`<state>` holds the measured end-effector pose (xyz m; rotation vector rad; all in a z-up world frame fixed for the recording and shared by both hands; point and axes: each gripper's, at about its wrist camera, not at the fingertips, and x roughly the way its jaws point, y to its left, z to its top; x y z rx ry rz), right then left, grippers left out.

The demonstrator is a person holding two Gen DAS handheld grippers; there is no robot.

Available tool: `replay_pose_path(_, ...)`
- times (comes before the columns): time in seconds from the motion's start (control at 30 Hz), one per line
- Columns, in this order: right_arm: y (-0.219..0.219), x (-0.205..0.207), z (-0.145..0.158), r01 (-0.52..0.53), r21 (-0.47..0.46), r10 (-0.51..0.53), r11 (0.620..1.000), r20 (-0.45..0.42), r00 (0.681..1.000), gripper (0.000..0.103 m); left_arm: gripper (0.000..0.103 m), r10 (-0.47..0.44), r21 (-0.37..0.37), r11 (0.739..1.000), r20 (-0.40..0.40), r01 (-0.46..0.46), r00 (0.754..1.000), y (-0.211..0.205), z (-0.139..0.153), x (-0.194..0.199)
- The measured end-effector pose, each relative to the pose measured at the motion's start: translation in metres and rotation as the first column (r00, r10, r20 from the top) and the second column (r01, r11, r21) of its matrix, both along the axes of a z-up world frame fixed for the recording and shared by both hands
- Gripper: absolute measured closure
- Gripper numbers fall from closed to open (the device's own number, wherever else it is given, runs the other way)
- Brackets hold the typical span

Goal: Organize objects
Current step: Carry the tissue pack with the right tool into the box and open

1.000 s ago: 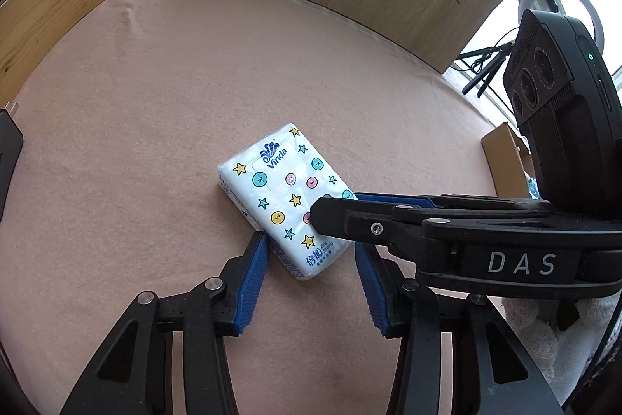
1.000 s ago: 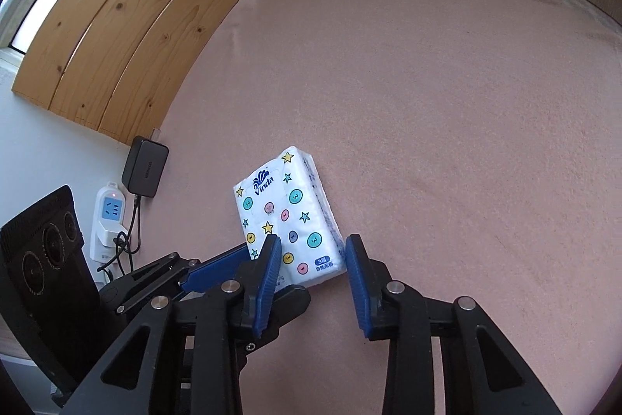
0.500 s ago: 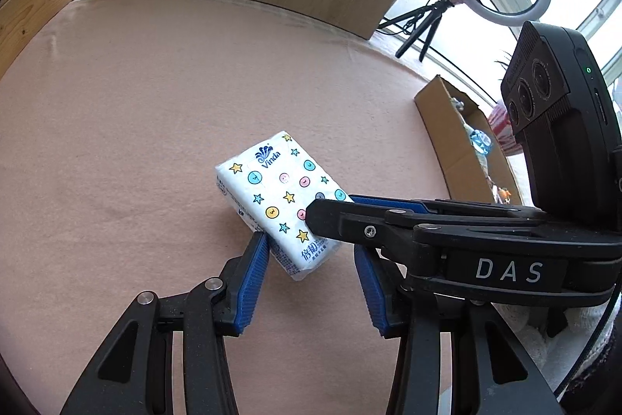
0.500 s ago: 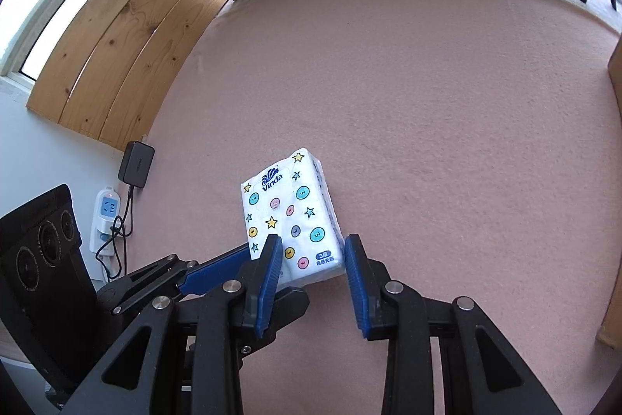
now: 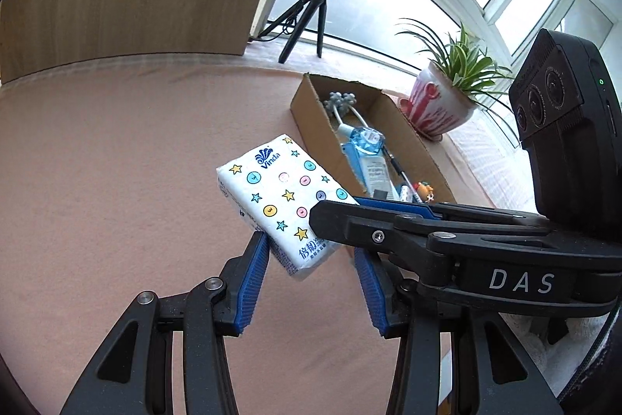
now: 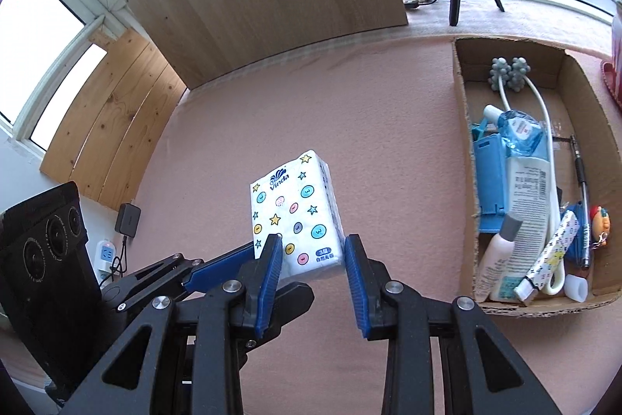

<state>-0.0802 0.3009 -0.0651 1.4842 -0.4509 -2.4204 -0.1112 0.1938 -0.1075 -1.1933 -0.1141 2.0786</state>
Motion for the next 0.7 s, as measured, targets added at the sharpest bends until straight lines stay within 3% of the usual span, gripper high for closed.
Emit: replay_pose_path(0.7,0.148,0.007,0.025,0.191,0.042,-0.186,0.981,-0.105,0.977,0.073,0.054,-0.153,0.029,0.987,-0.072,0.155,0.986,0.168,0.017,-0.007)
